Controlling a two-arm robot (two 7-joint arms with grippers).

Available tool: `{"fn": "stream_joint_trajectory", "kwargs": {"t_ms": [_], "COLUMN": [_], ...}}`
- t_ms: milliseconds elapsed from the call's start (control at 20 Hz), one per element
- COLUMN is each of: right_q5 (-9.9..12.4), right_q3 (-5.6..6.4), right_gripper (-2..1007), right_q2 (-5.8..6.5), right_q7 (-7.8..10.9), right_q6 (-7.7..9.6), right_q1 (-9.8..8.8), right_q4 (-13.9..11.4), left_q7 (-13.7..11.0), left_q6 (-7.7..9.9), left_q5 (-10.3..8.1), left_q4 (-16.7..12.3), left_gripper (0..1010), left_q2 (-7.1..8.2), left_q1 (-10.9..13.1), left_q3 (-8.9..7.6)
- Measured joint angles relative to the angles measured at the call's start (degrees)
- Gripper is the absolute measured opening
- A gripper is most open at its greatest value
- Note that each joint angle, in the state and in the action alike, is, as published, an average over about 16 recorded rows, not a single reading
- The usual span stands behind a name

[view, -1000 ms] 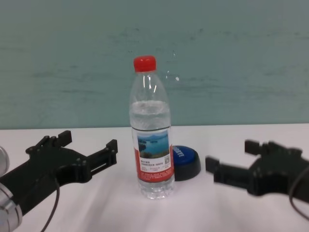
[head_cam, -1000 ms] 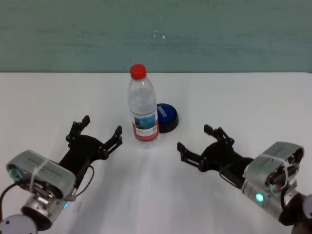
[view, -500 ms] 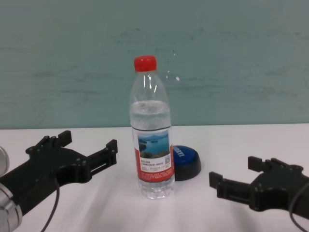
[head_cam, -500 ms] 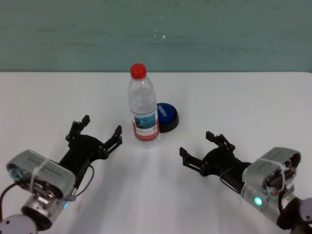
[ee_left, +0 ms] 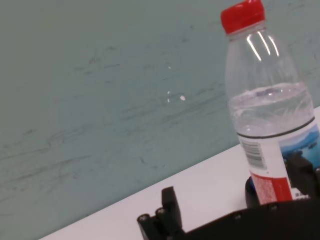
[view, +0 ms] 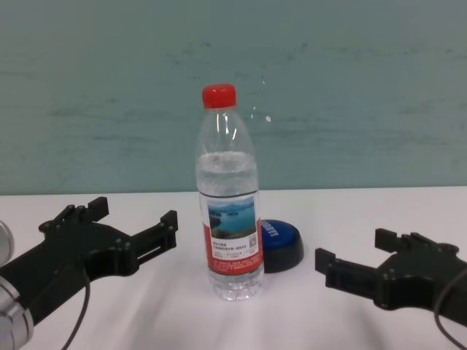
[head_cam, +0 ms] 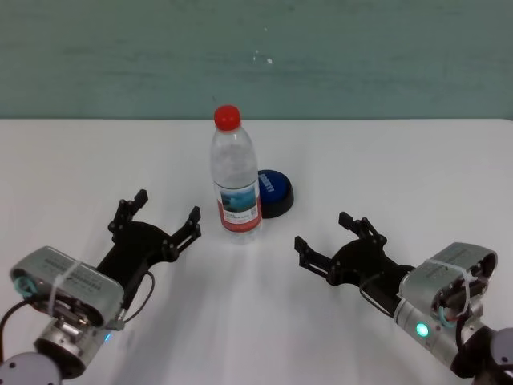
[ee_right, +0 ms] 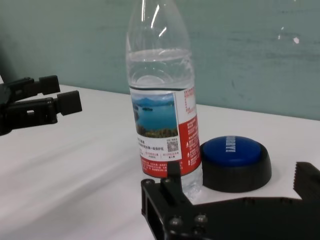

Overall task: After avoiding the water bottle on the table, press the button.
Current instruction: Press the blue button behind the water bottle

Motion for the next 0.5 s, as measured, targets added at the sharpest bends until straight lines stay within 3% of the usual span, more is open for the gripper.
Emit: {"fn": "stream_joint_trajectory", "kwargs": {"t_ms": [500], "right_q5": [0.3], "right_q3": [0.01], "right_gripper": [1004], "right_q2": [0.08], "right_q7": [0.21], "right_q6": [-0.83], "right_q1": [-0.02], "right_q4": [-0.2], "left_q7": [0.0], "left_q6": [0.00], "left_q5": [0.00], "left_q4": [0.0], "left_gripper": [1000], "left_q2": [0.00], "left_q1": [0.0], "left_q3": [0.00]}}
